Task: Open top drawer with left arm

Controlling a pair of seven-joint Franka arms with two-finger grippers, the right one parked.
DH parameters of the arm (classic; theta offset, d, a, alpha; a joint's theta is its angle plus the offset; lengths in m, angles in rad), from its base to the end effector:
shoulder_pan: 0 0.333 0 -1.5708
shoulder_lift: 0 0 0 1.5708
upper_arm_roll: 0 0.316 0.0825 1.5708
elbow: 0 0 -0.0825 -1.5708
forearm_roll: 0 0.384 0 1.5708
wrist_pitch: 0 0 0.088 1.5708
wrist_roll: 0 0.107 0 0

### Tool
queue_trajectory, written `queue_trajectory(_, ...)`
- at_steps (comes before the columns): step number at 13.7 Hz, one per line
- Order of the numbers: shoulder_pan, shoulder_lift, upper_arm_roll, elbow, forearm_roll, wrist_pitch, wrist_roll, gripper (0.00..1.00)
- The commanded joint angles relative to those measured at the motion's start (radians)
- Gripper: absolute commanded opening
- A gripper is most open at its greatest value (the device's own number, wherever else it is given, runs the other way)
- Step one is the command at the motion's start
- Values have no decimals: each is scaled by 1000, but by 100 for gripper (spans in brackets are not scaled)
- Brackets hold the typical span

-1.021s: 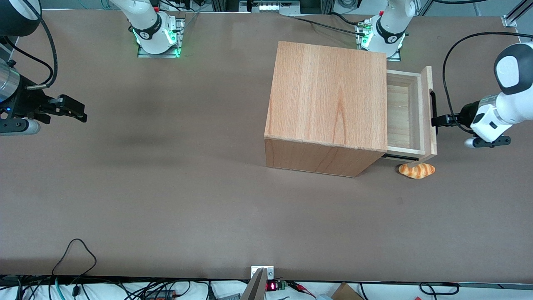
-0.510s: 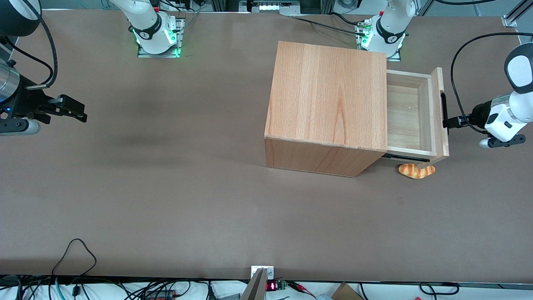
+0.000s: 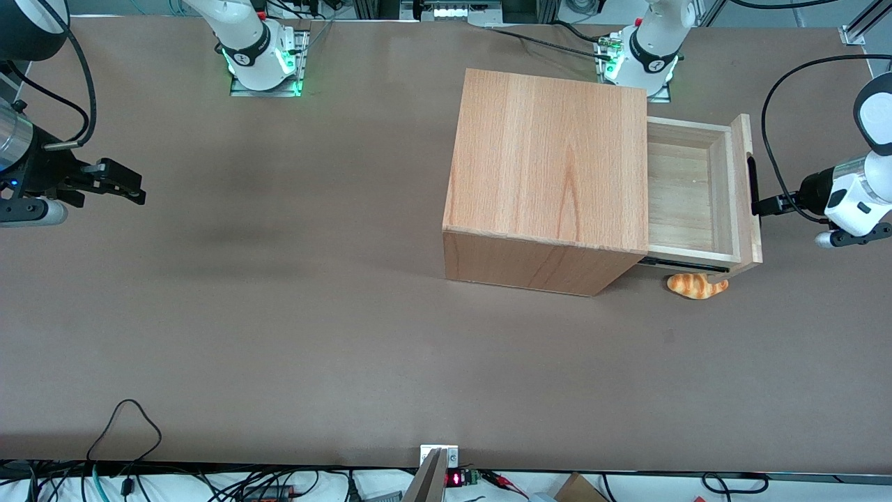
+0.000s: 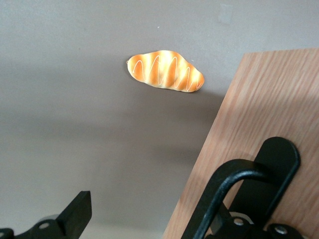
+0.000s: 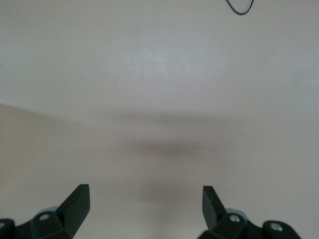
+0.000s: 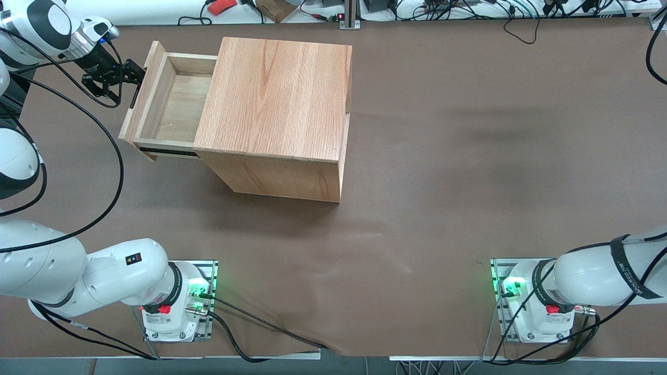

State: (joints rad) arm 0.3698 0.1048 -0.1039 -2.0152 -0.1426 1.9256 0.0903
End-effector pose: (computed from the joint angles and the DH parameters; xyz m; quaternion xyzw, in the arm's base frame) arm 0.5347 0.1363 0.3876 0.9859 0.1178 -0.0828 0.0855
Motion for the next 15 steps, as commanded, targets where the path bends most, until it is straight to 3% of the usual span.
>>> queue_trajectory(1,11,12,-4,30,29,-5,8,100)
queue_trajectory(11,17,-49,-13,150,18,-132,9,100)
queue_trajectory(15,6,-48,-22,295,18,-240,0,100)
